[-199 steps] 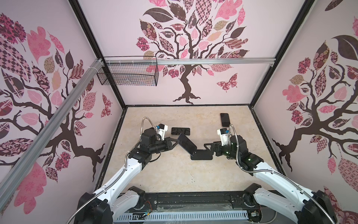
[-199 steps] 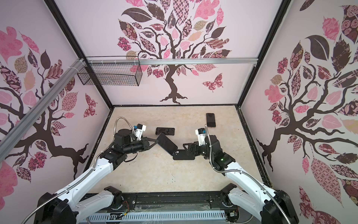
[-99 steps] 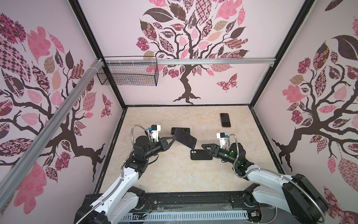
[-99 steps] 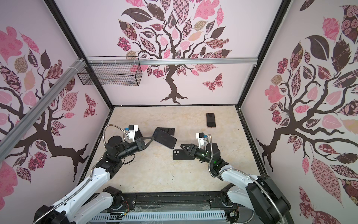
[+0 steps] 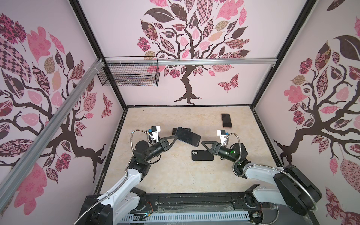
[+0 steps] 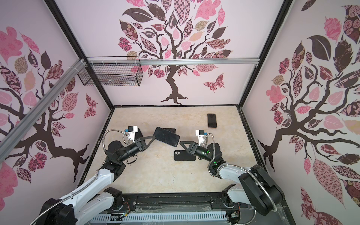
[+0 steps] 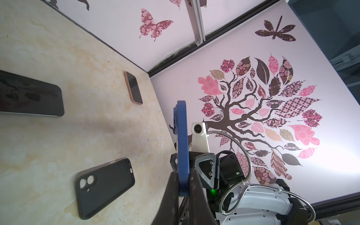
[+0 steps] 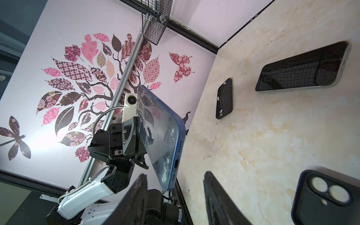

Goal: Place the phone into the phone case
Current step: 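Hold the phone between both grippers and raise it above the table center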

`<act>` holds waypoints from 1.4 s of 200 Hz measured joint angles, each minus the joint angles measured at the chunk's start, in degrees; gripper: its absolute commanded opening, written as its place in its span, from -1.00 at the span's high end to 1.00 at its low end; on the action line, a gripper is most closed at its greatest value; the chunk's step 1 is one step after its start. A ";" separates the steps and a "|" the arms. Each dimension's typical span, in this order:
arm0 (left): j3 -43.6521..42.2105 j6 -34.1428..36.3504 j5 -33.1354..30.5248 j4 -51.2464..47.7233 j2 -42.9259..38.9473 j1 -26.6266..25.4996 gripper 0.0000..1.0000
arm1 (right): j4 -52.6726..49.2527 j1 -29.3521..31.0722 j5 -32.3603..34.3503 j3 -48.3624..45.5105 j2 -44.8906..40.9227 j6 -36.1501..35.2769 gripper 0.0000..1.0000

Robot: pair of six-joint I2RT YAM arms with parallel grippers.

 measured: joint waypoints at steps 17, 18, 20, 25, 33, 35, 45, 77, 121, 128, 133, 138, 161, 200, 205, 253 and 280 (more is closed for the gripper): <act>-0.07 -0.85 0.31 1.68 0.04 0.00 1.00 | 1.11 0.00 -1.25 1.44 1.16 0.74 0.04; -0.07 -0.87 0.33 1.70 0.04 0.00 1.00 | 1.18 0.00 -1.27 1.51 1.20 0.76 0.04; -0.07 -0.96 0.37 1.90 0.07 0.00 1.00 | 1.42 0.00 -1.36 1.75 1.36 0.83 0.05; -0.07 -1.09 0.44 2.25 0.04 0.00 1.00 | 1.90 0.00 -1.70 2.16 1.73 1.05 0.07; -0.07 -1.31 0.55 2.86 0.04 0.00 1.00 | 2.86 0.00 -2.16 2.80 2.43 1.36 0.10; -0.09 -1.33 0.57 3.04 0.04 0.00 1.00 | 3.15 0.00 -2.34 2.86 2.60 1.46 0.11; -0.20 -1.64 0.61 3.89 0.07 0.00 1.00 | 4.59 0.00 -2.73 3.08 3.30 2.14 0.14; -1.11 -2.82 0.61 6.43 0.04 0.00 1.00 | 8.04 0.00 -3.78 3.19 5.66 3.96 0.29; -1.95 -3.93 0.59 7.67 0.04 0.00 1.00 | 12.28 0.66 -5.14 4.81 7.85 5.79 0.39; -1.99 -4.09 0.59 7.89 0.04 0.00 1.00 | 13.00 0.87 -5.25 5.07 7.89 5.90 0.42; -2.01 -4.26 0.61 8.07 0.04 0.00 1.00 | 13.44 0.98 -5.38 5.16 7.89 5.99 0.43; -2.01 -4.39 0.59 8.46 0.04 0.00 1.00 | 13.92 1.18 -5.46 5.25 7.89 6.08 0.45; -2.01 -5.07 0.61 10.36 0.04 0.00 1.00 | 15.43 1.84 -5.75 5.62 7.96 6.25 0.49; -2.43 -6.16 0.61 12.92 0.07 0.00 1.00 | 16.61 2.56 -6.54 6.21 7.96 6.58 0.50; -2.54 -6.36 0.59 13.35 0.09 0.00 1.00 | 16.65 2.67 -6.54 6.38 7.96 6.60 0.51; -3.17 -8.46 0.61 17.99 2.32 0.00 1.00 | 16.96 2.86 -6.93 6.88 7.96 6.99 0.69; -3.37 -8.74 0.63 19.15 2.71 0.00 0.92 | 16.96 2.86 -6.97 6.88 7.91 7.19 0.74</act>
